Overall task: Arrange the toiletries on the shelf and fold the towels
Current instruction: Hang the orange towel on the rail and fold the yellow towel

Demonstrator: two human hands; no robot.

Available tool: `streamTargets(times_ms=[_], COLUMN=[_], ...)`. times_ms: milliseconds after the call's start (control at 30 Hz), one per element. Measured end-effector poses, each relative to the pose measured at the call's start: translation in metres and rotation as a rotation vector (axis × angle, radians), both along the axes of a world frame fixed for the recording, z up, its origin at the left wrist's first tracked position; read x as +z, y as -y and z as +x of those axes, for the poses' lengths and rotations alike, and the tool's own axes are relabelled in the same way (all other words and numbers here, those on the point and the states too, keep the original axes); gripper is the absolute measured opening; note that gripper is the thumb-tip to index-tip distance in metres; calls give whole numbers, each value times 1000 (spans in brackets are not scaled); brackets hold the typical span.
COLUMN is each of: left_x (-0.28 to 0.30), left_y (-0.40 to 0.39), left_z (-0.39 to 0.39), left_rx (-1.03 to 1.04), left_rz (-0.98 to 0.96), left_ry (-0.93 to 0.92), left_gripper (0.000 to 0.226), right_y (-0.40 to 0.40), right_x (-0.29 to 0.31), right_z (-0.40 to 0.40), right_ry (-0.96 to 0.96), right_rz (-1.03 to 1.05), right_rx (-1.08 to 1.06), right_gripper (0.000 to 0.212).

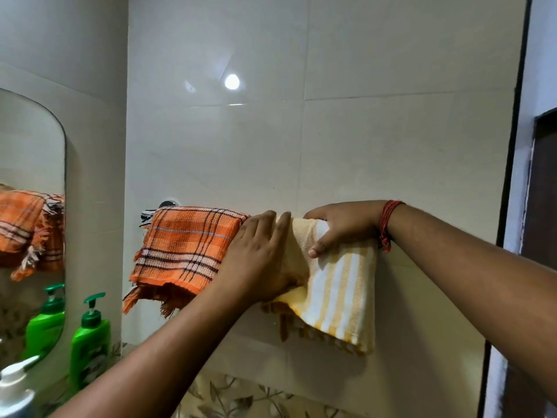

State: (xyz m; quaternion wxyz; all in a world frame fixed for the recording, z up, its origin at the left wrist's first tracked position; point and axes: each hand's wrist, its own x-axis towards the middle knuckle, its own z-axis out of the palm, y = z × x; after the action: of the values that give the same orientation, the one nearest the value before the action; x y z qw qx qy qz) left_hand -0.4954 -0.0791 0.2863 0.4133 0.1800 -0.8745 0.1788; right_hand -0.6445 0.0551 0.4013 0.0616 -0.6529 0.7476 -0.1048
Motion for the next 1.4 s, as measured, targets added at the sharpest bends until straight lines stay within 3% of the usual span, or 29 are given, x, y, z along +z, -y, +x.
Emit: streamTargets(times_ms=[67,133,233,333,500,567,600,667,733,833,1000,1133,1233,1333,1400], left_x=[10,18,22,28,56,64,65,60,48,40,51,64,65,38,11], left_y=[-4,-9,-13,-9,-5,-4,-6,-11,-15,-11,-3,-6,-13,-26,-36], left_z=[3,7,9,3,2,3,4,8,13,14,5,8,10,11,7], left_rx=[51,47,-16,-23,-66,-82,-85,-68,-60,-44,-3,-25,2,-59,-132], left_rz=[-35,-67,-126,-82,91,138,151,164,147,79,71,265,246,-8,1], left_ry=[67,96,158,218,331,383,401,418,393,315,325,393,375,88,-26], left_gripper=[123,123,124,120,109,112,113,117,118,121,107,90,81,78,78], right_y=[-3,-11,-19,-21,-15,-15,-16,-18,-17,-20,-33,-36,-49,-56,-50], right_x=[1,-4,-24,-25,-4,0,2,-1,-19,-42,-40,-31,-42,-82,-115], right_z=[4,10,7,9,15,16,20,30,35,31,8,5,4,13,25], right_ry=[-111,-337,-585,-422,-26,8,-65,-407,-716,-795,-693,-441,-311,-371,-233], right_rz=[10,-27,-211,-227,-38,11,32,-18,-220,-370,-334,-276,-561,-992,-1170], right_rx=[-27,-88,-150,-173,-88,-113,-134,-184,-172,-155,-267,-243,-212,-209,-234], right_gripper=[60,76,90,82,41,38,43,65,83,96,77,76,70,69,80])
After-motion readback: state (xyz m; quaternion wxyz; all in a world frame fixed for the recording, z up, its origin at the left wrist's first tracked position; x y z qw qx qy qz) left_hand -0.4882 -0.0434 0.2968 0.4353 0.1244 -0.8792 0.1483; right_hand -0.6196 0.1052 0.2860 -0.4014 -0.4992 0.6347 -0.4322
